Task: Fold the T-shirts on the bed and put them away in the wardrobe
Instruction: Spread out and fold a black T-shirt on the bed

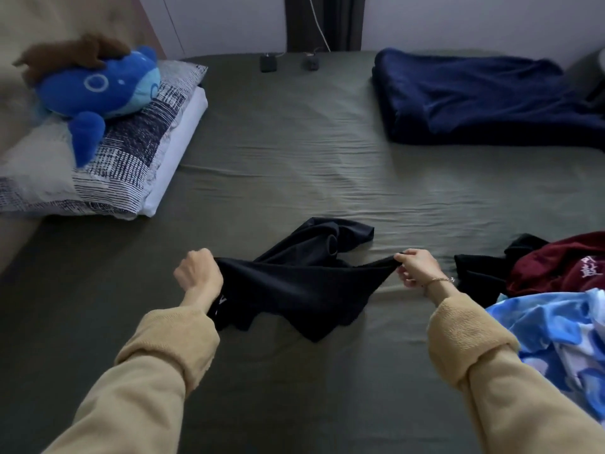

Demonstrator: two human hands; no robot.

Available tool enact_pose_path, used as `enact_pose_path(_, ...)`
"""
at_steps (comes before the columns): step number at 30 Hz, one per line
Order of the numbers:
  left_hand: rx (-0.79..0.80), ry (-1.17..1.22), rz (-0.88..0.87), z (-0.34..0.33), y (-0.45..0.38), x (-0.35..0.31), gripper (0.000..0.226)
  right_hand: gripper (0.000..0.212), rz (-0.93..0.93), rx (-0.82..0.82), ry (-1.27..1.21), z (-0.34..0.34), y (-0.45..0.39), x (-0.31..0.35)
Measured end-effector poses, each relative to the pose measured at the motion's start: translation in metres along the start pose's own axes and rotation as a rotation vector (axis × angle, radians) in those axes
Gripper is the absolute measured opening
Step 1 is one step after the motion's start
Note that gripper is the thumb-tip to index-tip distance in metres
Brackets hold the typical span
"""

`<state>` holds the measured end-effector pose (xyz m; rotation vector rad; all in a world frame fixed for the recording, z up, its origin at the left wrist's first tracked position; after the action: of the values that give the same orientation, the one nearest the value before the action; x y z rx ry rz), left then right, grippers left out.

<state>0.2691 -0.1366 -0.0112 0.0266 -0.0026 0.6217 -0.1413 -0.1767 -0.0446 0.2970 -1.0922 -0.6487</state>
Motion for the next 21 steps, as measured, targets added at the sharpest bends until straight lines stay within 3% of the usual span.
enact_pose_path(3, 0.078, 0.332, 0.261, 0.007, -0.035, 0.0, 0.032, 0.019, -0.167, 0.11, -0.453, 0.005, -0.011, 0.039)
enact_pose_path(5, 0.173, 0.722, 0.428, 0.003, -0.059, -0.009, 0.031, 0.03, -0.158, 0.122, -0.653, 0.008, -0.026, 0.073)
enact_pose_path(7, 0.2, 0.978, 0.475, 0.012, -0.086, -0.034, 0.029, 0.038, -0.078, 0.08, -0.72, 0.014, -0.042, 0.111)
enact_pose_path(11, -0.134, 0.97, 0.157, 0.132, -0.13, -0.105, 0.021, 0.031, 0.113, -0.104, -0.811, 0.047, -0.063, 0.21)
enact_pose_path(15, -0.49, 1.113, -0.208, 0.259, -0.153, -0.161, 0.007, 0.019, 0.271, -0.207, -1.143, 0.095, -0.059, 0.305)
enact_pose_path(18, -0.674, 1.203, -0.25, 0.299, -0.159, -0.169, 0.008, 0.018, 0.404, -0.25, -1.321, 0.128, -0.048, 0.343)
enact_pose_path(21, -0.71, 1.125, -0.238, 0.282, -0.158, -0.167, 0.011, 0.014, 0.447, -0.399, -1.22, 0.142, -0.053, 0.337)
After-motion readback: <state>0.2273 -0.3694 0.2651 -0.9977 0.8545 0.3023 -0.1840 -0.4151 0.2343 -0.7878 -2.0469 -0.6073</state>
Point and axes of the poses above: each hand's wrist, its own y-axis away from the middle knuckle, its own z-axis out of the back of the hand, x = y × z, the point moved 7 cm from there along -y, towards the middle knuckle, and after that the axes turned 6 degrees about -x, right-handed, at the moved point
